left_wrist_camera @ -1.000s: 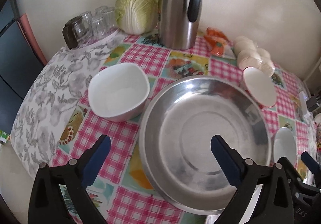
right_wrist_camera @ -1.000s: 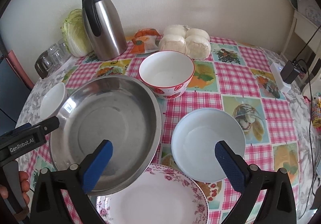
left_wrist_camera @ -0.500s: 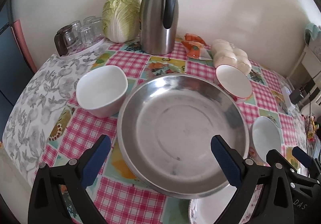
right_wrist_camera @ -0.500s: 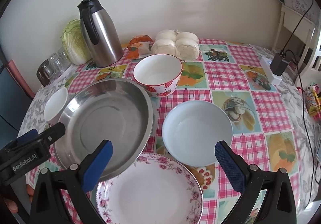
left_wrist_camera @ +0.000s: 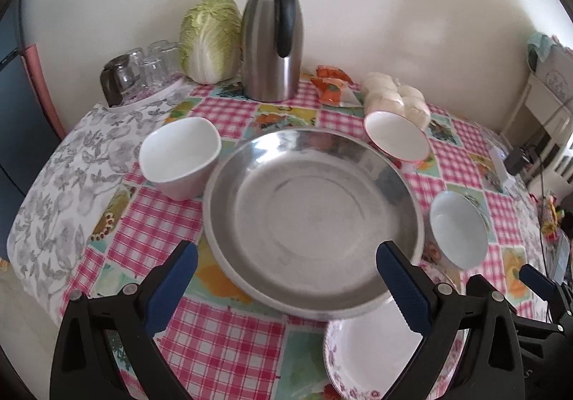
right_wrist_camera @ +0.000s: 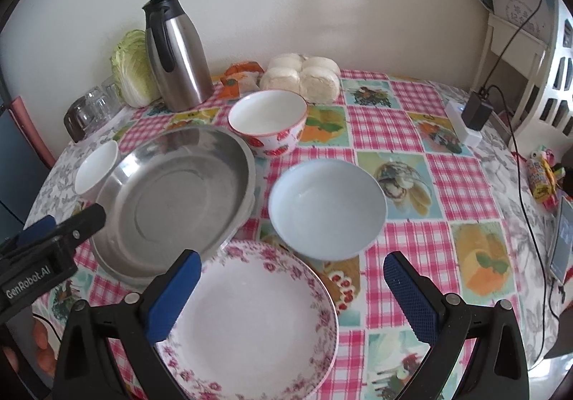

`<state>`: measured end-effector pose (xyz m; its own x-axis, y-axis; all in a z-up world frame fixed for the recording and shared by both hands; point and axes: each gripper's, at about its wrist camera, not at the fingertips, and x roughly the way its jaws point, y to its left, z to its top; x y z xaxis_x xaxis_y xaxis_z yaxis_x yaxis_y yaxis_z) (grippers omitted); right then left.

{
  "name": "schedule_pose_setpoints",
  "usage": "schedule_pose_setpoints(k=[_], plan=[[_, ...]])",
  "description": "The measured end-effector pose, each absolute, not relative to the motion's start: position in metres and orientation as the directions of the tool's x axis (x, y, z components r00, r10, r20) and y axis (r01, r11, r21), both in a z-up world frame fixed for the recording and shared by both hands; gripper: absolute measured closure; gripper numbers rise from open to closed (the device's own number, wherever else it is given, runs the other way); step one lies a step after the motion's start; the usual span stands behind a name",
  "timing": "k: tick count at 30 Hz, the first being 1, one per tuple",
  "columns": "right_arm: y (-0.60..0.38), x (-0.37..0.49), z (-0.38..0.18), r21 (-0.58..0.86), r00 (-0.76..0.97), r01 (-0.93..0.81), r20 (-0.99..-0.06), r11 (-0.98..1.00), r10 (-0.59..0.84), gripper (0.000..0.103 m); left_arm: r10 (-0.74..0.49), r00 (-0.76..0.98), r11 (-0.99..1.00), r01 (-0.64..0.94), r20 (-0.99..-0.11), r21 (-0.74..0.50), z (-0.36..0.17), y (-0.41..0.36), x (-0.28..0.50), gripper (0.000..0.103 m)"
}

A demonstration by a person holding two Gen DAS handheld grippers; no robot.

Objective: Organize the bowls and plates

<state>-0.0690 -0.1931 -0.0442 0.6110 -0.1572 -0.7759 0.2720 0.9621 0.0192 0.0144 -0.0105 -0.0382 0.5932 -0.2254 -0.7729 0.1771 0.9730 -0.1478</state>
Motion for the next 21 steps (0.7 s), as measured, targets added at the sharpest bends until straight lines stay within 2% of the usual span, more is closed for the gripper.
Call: schedule_pose_setpoints(k=[5,16,18,20,21], plan=[[-0.200,-0.080,-0.052,0.027,0.589,0.299,-0.792,0.954,-0.162,0.000,-0.275,0.507,0.961,0.173,-0.817,-0.216,-0.052,-0.006,0.010,0.003],[-0.230,-0.086,-0.097,0.158,0.453,0.399,-0.890,0.903,-0.045,0.001,-0.283,0.389,0.951,0.233,-0.877,-0.203,-0.073,-0.025,-0.005,0.003],[-0.236,-0.086,-0.106,0.185,0.433,0.422,-0.901,0.888,-0.018,0.006,-0.290,0.362,0.947,0.242,-0.886,-0.211,-0.078,-0.028,-0.004,0.008],[-0.242,-0.087,-0.113,0.218,0.422,0.442,-0.907,0.870,0.013,0.016,-0.291,0.331,0.944,0.253,-0.897,-0.213,-0.083,-0.033,-0.002,0.020],[-0.245,-0.087,-0.116,0.238,0.418,0.455,-0.908,0.858,0.030,0.018,-0.292,0.314,0.942,0.258,-0.903,-0.215,-0.086,-0.035,-0.002,0.022]])
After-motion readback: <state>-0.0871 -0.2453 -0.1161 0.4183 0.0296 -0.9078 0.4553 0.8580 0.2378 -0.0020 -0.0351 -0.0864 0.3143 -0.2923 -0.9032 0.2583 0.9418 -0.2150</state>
